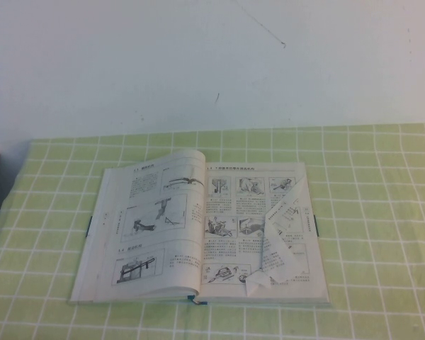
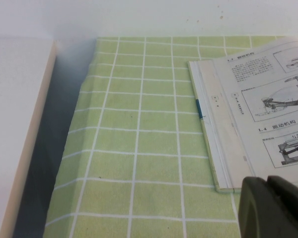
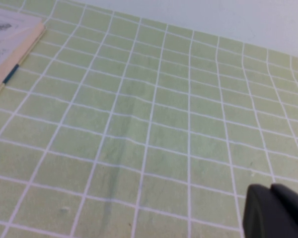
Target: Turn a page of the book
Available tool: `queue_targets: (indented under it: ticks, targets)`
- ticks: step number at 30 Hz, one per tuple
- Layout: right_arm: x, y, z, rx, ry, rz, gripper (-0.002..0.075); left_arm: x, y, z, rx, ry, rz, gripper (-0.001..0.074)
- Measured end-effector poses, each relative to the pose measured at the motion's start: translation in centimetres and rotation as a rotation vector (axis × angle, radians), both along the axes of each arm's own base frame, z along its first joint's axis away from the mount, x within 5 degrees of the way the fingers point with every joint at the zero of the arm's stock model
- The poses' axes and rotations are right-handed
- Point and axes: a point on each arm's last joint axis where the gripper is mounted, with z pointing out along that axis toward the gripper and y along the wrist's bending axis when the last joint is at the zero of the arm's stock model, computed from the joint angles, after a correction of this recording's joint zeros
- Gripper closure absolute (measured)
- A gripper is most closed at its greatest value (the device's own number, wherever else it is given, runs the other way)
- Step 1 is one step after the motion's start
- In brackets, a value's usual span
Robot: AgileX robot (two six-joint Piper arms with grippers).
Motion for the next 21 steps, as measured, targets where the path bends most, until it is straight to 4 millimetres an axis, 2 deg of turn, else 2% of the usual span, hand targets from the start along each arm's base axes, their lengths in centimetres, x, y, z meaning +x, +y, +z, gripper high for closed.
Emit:
queue_targets:
  ticks: [21]
  targets:
    - [0.03, 0.2, -0.01, 0.064, -0.007, 0.0, 0.0729, 0.0, 0.0, 0.01, -0.004, 0.001, 0.001, 0.0738]
